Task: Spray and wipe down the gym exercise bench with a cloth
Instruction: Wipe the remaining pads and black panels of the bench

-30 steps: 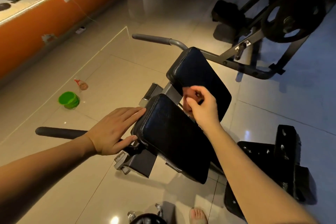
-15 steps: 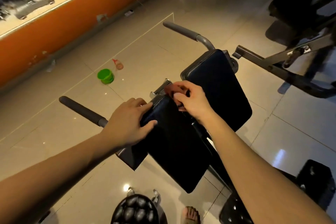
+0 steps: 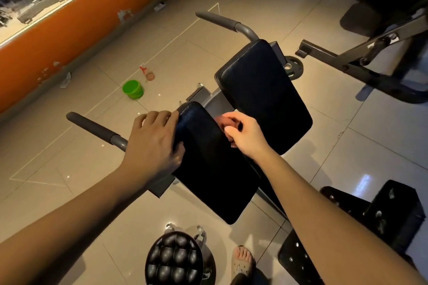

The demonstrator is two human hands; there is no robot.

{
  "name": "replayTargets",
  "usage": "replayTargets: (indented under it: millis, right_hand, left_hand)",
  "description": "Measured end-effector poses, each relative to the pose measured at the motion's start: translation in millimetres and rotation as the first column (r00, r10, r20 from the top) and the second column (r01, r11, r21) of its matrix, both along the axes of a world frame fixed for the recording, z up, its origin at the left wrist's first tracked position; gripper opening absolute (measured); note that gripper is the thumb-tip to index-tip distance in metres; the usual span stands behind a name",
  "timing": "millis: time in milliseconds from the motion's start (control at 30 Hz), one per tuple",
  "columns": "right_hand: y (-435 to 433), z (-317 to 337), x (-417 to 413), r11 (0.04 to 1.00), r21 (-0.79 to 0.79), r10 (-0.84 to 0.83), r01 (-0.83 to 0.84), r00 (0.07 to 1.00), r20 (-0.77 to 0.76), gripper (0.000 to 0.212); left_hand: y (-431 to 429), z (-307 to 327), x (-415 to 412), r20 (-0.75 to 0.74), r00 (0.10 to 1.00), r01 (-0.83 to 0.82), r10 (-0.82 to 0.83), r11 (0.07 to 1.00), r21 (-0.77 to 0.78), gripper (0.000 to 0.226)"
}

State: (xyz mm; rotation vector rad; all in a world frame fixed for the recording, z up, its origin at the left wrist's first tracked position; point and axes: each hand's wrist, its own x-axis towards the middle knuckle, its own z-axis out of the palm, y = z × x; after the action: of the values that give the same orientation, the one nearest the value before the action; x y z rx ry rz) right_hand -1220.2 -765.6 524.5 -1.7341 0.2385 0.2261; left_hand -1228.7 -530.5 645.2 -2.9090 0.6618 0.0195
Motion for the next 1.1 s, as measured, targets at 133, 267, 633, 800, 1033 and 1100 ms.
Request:
replayTargets:
  millis: [133, 267, 633, 800, 1033, 1100]
  right_hand:
    - [-12, -24, -32, 0.995, -0.094, 0.031, -0.036, 0.998, -0.057, 0.031]
    - [-36, -60, -84, 0.993, -0.117, -0.028, 0.006, 0.982, -0.184, 0.029]
    - [-13, -115, -144, 0.843, 0.09, -0.415, 0.53, 0.748, -0.519, 0.024]
    - [27, -123, -186, 0.662, 0.186, -0.528, 0.726, 0.628, -0.571, 0.025]
    - [49, -115, -163, 0.466, 0.112, -0.721, 0.878, 0.45, -0.526, 0.032]
    - [84, -117, -189, 0.451, 0.123, -0.744, 0.884, 0.448, -0.495, 0.031]
  left_hand:
    - [-25, -5, -13, -0.069, 0.967, 0.25, -0.246, 0.966, 0.06, 0.07]
    - [-42, -29, -23, -0.218, 0.889, 0.443, -0.403, 0.878, 0.183, 0.067]
    - [-34, -73, -55, -0.311, 0.835, 0.54, -0.454, 0.785, 0.304, 0.097]
    - [-23, -80, -62, -0.289, 0.819, 0.567, -0.496, 0.776, 0.275, 0.097]
    - [-1, -76, -58, -0.288, 0.742, 0.67, -0.605, 0.673, 0.314, 0.096]
    - [10, -78, -55, -0.276, 0.718, 0.696, -0.639, 0.642, 0.323, 0.095]
